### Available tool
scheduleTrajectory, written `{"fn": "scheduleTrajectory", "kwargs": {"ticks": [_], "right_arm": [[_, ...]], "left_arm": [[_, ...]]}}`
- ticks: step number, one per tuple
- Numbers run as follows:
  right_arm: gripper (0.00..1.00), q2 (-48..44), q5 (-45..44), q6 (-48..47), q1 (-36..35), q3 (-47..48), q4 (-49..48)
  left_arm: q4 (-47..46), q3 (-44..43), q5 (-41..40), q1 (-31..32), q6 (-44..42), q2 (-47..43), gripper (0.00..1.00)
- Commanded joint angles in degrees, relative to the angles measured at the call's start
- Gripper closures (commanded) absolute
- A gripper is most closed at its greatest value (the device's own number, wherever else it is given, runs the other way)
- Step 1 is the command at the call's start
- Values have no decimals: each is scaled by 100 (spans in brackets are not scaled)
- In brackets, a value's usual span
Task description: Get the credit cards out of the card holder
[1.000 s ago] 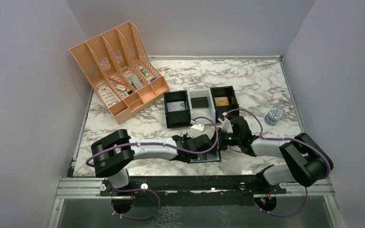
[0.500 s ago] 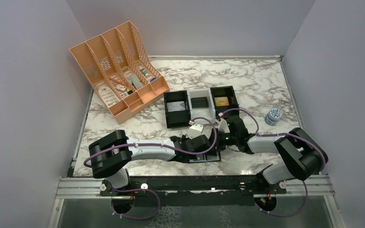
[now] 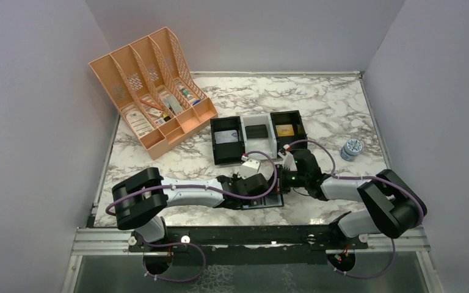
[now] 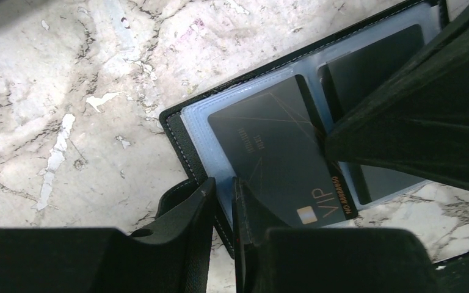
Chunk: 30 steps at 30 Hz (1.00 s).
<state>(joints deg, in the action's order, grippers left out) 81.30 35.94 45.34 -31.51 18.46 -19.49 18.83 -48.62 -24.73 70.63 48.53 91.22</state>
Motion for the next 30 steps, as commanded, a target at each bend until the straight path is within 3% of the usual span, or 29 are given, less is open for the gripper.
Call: {"fn": "scheduleTrajectory", "kwargs": {"ticks": [1, 12, 13, 20, 25, 30], "right_arm": [[99, -391, 87, 73, -83, -54, -37], [99, -950, -806, -242, -58, -2, 1027], [95, -924, -801, -240, -56, 0, 1043], [78, -185, -219, -534, -86, 110, 667], [74, 149, -316, -523, -174, 212, 502], [76, 339, -76, -414, -257, 247, 173]], "left_arm": [[427, 282, 251, 36, 42, 159, 81], [425, 329, 188, 29, 69, 179, 82], [427, 327, 188, 30, 69, 179, 82], [422, 289, 206, 38, 25, 170, 82], [423, 294, 206, 37, 40, 164, 82], [398, 305, 214, 37, 43, 169, 82]]}}
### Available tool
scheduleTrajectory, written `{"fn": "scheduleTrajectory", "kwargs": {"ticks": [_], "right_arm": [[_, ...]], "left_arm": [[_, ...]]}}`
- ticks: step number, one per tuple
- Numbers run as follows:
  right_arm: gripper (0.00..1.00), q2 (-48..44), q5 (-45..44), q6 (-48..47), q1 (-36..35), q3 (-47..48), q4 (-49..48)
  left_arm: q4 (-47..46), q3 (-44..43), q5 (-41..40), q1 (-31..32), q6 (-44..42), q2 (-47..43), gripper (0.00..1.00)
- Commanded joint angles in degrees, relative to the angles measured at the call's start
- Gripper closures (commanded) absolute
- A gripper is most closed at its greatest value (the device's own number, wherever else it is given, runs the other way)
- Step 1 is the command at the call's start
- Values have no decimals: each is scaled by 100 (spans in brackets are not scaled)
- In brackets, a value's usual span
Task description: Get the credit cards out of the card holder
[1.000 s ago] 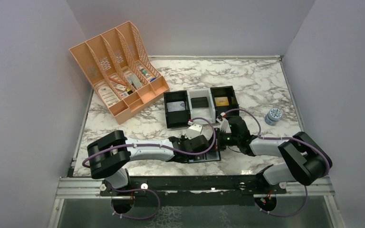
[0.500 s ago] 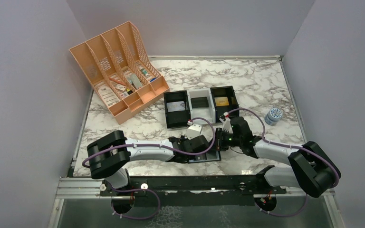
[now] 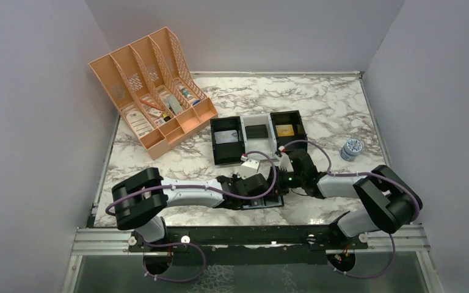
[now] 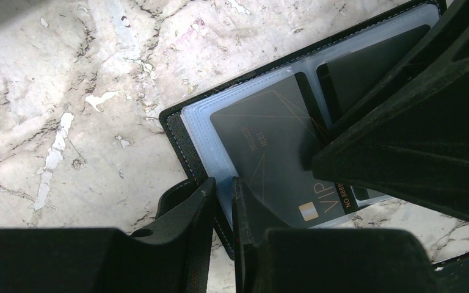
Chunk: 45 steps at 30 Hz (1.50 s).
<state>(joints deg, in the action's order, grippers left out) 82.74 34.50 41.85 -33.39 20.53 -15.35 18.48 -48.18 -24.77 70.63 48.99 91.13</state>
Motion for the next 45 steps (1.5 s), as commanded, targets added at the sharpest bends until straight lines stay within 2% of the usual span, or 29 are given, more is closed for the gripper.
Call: {"fn": "scheduleTrajectory", "kwargs": {"ticks": [1, 4, 9, 16, 21, 26, 27, 32, 35, 41, 45], "right_arm": [[78, 187, 81, -21, -71, 19, -286], [87, 13, -112, 113, -72, -51, -230], [92, -331, -95, 34, -23, -119, -62], [95, -646, 278, -287, 267, -316, 130], [97, -744, 614, -280, 602, -488, 57], [96, -726, 687, -216, 633, -496, -15], [96, -690, 749, -206, 632, -502, -74], [95, -480, 560, -116, 632, -486, -132], [95, -378, 515, -73, 632, -469, -186], [95, -428, 440, -50, 632, -456, -170], [95, -566, 409, -60, 632, -450, -74]], "left_arm": [[433, 268, 223, 35, -4, 177, 82], [433, 280, 219, 36, -12, 160, 82], [430, 310, 188, 32, 27, 174, 82], [446, 252, 223, 36, 1, 232, 84], [445, 222, 225, 31, -21, 262, 84], [443, 208, 252, 33, -30, 250, 84], [439, 205, 262, 38, -38, 217, 83], [440, 104, 237, 39, -80, -182, 63], [398, -16, 160, 39, -128, -579, 54], [-430, 81, 420, 41, -281, -976, 53], [-1015, 353, 640, 39, -192, -701, 61]]}}
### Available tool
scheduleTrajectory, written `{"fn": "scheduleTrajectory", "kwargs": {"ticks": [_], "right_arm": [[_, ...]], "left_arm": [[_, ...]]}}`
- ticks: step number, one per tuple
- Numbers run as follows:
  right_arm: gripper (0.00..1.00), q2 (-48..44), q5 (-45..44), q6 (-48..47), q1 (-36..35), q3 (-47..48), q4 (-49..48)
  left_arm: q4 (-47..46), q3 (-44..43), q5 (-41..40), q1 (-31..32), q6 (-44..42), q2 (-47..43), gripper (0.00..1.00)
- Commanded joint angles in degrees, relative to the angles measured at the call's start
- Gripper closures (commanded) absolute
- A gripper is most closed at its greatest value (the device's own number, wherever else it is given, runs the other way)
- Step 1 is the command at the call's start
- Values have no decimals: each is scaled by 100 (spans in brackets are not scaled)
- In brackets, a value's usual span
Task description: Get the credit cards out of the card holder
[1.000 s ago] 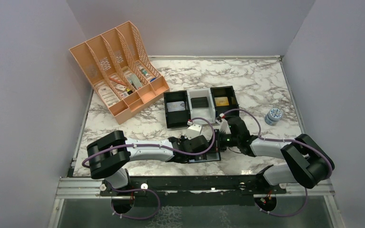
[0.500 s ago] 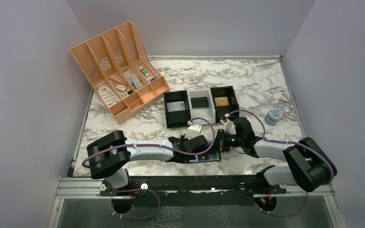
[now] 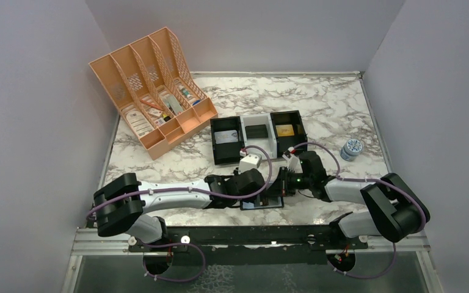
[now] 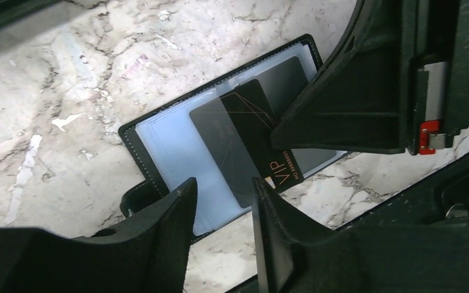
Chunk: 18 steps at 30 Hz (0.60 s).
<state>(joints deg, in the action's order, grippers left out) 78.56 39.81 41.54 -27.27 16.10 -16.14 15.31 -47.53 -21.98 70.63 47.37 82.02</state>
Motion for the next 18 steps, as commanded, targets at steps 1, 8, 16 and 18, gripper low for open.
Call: {"fn": "scheduleTrajectory", "kwargs": {"ticks": [1, 8, 16, 18], "right_arm": [[95, -194, -121, -21, 20, -10, 13], [95, -451, -114, 26, 20, 6, 111], [84, -269, 396, 117, 23, -18, -483], [82, -138, 449, 123, 17, 32, -548]], "left_arm": [[-750, 330, 353, 44, 6, 323, 64], [-788, 490, 355, 50, 203, 736, 80], [-685, 661, 265, 52, 160, 702, 84], [-682, 704, 255, 50, 179, 710, 84]]}}
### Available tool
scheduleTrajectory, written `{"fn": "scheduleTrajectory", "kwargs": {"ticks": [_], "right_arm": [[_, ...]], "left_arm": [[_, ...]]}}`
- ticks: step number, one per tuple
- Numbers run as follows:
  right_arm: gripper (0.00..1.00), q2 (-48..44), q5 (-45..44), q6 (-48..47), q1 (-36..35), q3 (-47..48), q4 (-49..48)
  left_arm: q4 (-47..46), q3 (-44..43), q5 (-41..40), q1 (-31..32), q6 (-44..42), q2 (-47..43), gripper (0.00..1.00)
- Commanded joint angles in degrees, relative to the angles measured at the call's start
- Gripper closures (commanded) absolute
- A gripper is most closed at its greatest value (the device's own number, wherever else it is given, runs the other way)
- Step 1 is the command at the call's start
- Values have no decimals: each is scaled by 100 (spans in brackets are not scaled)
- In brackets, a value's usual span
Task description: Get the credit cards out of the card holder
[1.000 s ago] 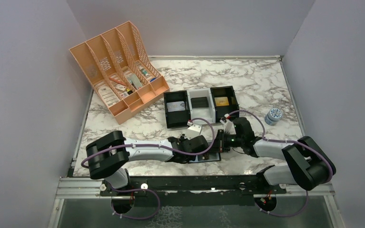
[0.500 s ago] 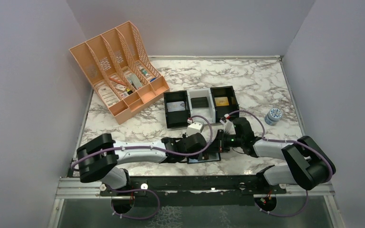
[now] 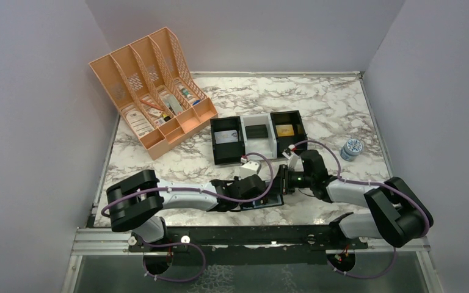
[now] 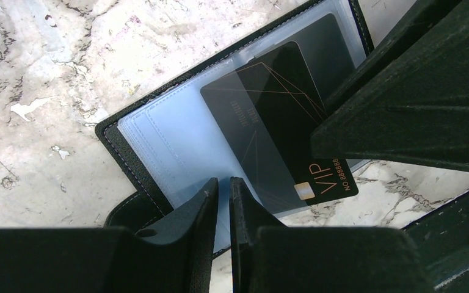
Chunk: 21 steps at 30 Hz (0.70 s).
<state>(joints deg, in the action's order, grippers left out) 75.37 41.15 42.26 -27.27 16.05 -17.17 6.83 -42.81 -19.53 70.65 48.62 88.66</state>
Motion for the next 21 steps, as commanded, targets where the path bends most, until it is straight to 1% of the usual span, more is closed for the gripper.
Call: {"fn": "scheduleTrajectory", "kwargs": {"ticks": [1, 3, 7, 13, 15, 18, 20, 21], "right_arm": [[82, 254, 342, 54, 12, 65, -477], [81, 388, 382, 71, 9, 117, -561], [81, 636, 279, -12, -30, 276, -404], [89, 730, 168, -12, -100, 288, -423], [88, 704, 89, -33, -118, 285, -346], [84, 742, 46, -48, -215, 320, -300], [84, 813, -96, -123, -253, 398, -196], [86, 842, -221, -182, -272, 453, -71]], "left_arm": [[166, 244, 15, 46, 56, 52, 85], [163, 255, 7, 51, 60, 63, 85], [165, 273, -6, 49, 85, 58, 85], [166, 276, -38, 52, 120, 24, 85], [165, 282, -49, 45, 121, 20, 85], [162, 271, -58, 47, 130, -6, 85], [168, 273, -67, 47, 139, -15, 85], [163, 272, -61, 45, 143, -16, 85]]}}
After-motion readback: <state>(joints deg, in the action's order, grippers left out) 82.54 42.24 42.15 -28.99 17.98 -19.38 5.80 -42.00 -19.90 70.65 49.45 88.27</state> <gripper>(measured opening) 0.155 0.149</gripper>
